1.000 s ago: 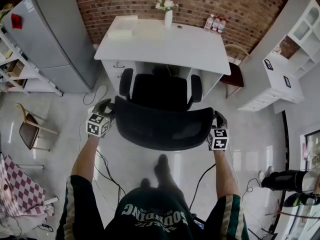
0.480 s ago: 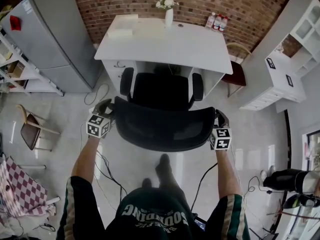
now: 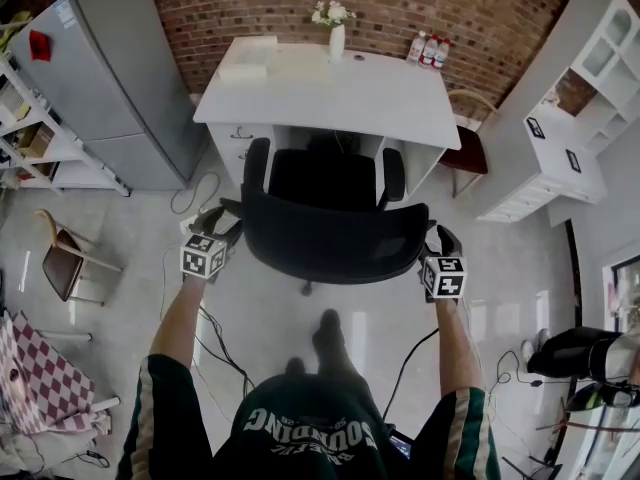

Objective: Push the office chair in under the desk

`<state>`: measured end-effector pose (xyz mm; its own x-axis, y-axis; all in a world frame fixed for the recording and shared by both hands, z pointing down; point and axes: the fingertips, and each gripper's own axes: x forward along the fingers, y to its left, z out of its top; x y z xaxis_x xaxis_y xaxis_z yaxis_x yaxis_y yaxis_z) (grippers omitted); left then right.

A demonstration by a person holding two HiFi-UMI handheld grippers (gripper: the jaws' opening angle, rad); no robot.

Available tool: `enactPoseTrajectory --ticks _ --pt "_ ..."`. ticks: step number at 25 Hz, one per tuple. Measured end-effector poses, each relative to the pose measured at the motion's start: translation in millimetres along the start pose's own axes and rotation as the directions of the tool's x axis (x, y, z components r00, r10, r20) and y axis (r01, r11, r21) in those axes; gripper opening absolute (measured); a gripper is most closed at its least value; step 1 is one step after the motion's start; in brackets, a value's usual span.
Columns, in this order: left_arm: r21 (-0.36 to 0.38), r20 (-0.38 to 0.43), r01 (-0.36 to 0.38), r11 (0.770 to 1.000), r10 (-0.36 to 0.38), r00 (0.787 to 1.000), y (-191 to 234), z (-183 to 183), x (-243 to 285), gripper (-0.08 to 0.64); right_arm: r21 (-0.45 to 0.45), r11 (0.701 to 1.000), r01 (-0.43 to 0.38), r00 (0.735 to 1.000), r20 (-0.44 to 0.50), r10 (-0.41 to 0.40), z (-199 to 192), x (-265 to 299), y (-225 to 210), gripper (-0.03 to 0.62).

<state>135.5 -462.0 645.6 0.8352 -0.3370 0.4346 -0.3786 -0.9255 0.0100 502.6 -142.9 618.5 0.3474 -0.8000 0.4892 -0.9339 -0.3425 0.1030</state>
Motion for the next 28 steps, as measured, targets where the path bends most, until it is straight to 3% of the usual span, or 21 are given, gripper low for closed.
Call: enactPoseTrajectory --ticks 4,6,7,9,11,13,22,28 --pt "-0.003 0.049 -0.052 0.999 0.052 0.997 -15 -8 -36 0.267 0.033 0.999 0.043 0.998 0.038 -0.044 -6 -42 1 0.176" --pt "-0.002 0.087 -0.066 0.998 0.066 0.994 -30 -6 -55 0.263 0.053 0.998 0.043 0.996 0.07 -0.047 -4 -65 11 0.032" --pt "0.002 0.105 -0.068 0.998 0.068 0.992 -38 -4 -65 0.247 0.057 0.998 0.035 0.995 0.089 -0.04 -3 -76 19 0.002" --pt "0.013 0.143 -0.068 0.998 0.065 0.988 -56 2 -87 0.199 0.05 0.998 0.037 0.991 0.127 -0.044 0 -98 38 0.002" --pt "0.029 0.182 -0.074 0.997 0.067 0.981 -73 8 -112 0.078 0.06 0.997 0.048 0.986 0.156 -0.056 0 -118 55 0.0" --pt "0.036 0.207 -0.085 0.996 0.076 0.975 -85 14 -134 0.011 0.081 0.996 0.042 0.98 0.189 -0.057 4 -135 71 0.0" --pt "0.054 0.205 -0.105 0.993 0.092 0.974 -128 27 -187 0.011 0.064 0.997 -0.031 0.96 0.281 0.011 19 -186 146 0.0" --pt "0.071 0.213 -0.1 0.993 0.083 0.974 -146 26 -205 0.011 0.012 1.0 -0.025 0.943 0.332 0.02 24 -210 167 0.0"
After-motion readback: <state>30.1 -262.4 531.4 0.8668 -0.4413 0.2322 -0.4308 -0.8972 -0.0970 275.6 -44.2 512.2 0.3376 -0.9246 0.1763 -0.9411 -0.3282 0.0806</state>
